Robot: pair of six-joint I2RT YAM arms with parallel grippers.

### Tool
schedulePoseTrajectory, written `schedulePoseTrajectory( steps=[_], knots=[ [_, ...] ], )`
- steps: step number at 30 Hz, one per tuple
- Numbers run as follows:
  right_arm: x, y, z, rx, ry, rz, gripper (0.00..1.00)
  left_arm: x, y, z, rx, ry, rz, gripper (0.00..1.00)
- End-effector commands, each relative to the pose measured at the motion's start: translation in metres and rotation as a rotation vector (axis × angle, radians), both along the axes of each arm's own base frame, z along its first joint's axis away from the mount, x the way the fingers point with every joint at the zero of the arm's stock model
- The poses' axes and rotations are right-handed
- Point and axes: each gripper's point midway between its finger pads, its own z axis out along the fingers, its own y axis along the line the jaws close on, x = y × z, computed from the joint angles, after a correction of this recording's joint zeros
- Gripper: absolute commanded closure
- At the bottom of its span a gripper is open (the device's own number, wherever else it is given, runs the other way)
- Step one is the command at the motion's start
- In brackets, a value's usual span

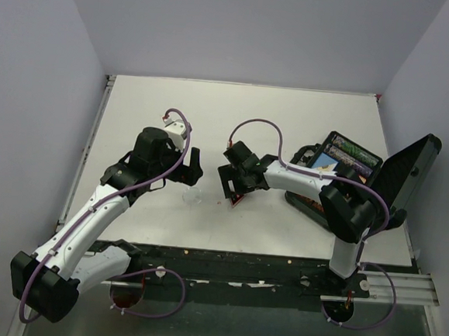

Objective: Pack up texas hold em set

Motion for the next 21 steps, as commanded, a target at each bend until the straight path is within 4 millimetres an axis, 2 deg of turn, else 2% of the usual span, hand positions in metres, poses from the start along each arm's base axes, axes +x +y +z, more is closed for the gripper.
schedulePoseTrajectory(
  steps=[1,21],
  knots=[
    [-0.011,-0.006,-0.015,-0.039,0.05,-0.004,0.06,-0.001,0.001,0.006,-0.016,-0.017,0.003,0.03],
    [-0.025,-0.01,-0.025,-0.083,0.077,-0.003,0.14,-0.001,0.0,0.006,-0.019,-0.017,0.0,0.03]
  ],
)
